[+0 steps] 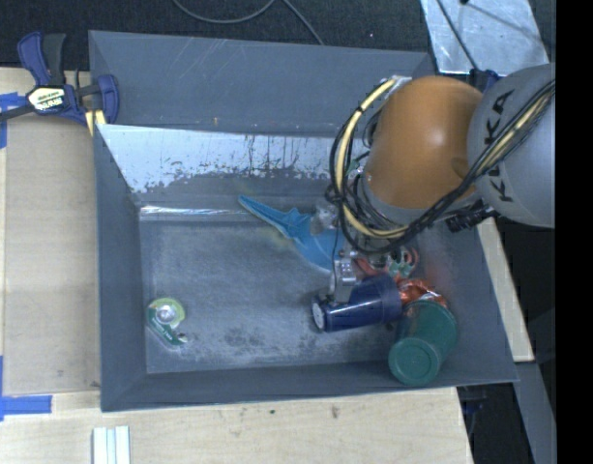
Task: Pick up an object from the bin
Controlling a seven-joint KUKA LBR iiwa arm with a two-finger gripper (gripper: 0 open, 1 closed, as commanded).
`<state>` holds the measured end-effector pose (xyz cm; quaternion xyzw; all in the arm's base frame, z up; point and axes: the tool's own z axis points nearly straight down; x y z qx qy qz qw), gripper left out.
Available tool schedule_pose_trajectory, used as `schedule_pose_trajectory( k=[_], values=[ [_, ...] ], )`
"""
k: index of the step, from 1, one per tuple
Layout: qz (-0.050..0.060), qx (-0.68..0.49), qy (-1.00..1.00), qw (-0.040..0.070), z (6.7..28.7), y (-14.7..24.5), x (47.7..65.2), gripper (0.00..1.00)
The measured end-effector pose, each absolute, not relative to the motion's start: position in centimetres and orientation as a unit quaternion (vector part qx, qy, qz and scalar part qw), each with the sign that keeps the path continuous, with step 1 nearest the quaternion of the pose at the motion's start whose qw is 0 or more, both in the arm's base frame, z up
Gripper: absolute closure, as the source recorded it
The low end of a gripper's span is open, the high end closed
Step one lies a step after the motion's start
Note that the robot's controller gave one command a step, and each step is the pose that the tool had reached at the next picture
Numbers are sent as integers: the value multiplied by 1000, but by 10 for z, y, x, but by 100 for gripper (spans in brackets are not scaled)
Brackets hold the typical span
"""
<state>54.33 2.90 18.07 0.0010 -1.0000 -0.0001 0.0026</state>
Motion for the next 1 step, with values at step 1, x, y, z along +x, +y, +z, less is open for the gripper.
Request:
schedule_pose_trajectory(
  k=[1],
  values=[
    [0,1,-1000,-2,185,29,545,0]
  ],
)
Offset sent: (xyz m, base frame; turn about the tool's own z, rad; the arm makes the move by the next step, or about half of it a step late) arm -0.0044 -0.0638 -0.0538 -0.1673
